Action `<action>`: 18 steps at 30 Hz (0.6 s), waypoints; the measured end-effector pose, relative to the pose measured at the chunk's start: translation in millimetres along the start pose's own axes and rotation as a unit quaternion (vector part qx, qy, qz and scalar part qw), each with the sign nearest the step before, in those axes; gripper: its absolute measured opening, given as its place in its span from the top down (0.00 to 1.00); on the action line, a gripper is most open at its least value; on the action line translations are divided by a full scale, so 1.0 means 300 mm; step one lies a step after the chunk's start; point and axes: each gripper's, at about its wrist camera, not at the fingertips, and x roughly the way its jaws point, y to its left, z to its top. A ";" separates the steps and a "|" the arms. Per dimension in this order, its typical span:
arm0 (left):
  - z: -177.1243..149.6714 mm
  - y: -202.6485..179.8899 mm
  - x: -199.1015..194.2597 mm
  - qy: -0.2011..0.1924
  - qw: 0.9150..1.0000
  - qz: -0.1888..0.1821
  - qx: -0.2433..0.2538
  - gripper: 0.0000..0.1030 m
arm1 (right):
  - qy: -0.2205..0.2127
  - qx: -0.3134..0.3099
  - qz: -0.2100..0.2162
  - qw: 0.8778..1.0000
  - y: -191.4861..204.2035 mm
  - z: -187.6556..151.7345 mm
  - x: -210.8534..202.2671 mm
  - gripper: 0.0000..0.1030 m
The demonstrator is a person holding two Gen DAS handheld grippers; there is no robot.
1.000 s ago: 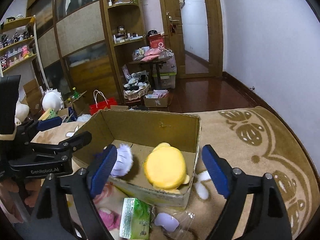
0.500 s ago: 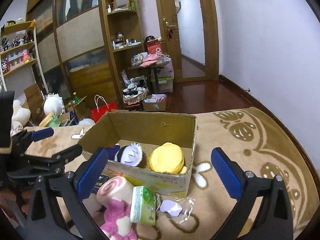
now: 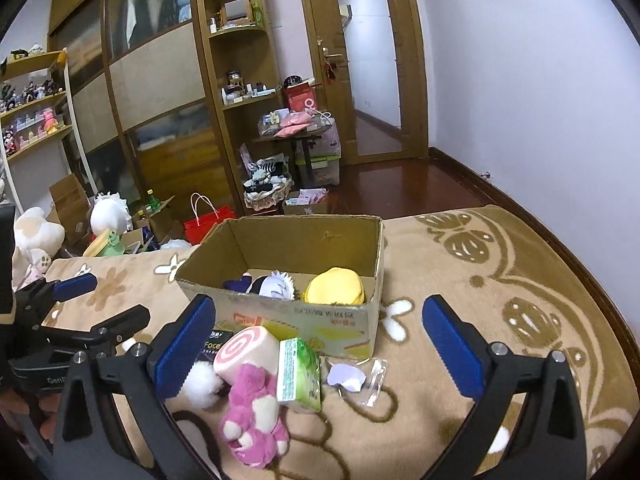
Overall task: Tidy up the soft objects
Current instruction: 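Raise both open tools out of the box back toward the remaining toys, then grasp the white fluffy ball with the left tool while the right tool grasps the green tissue pack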
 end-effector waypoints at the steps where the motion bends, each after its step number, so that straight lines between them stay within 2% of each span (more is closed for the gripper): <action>1: -0.009 0.003 -0.004 0.004 1.000 -0.002 -0.003 0.05 | 0.000 -0.001 0.000 1.000 0.003 -0.005 -0.005 0.00; 8: -0.045 0.023 0.013 0.027 0.999 -0.015 -0.028 0.05 | 0.013 -0.006 -0.005 1.000 0.020 -0.034 -0.002 0.00; 18: -0.078 0.019 0.114 0.065 0.997 -0.020 -0.030 0.05 | 0.041 -0.004 -0.012 0.999 0.029 -0.062 0.080 0.00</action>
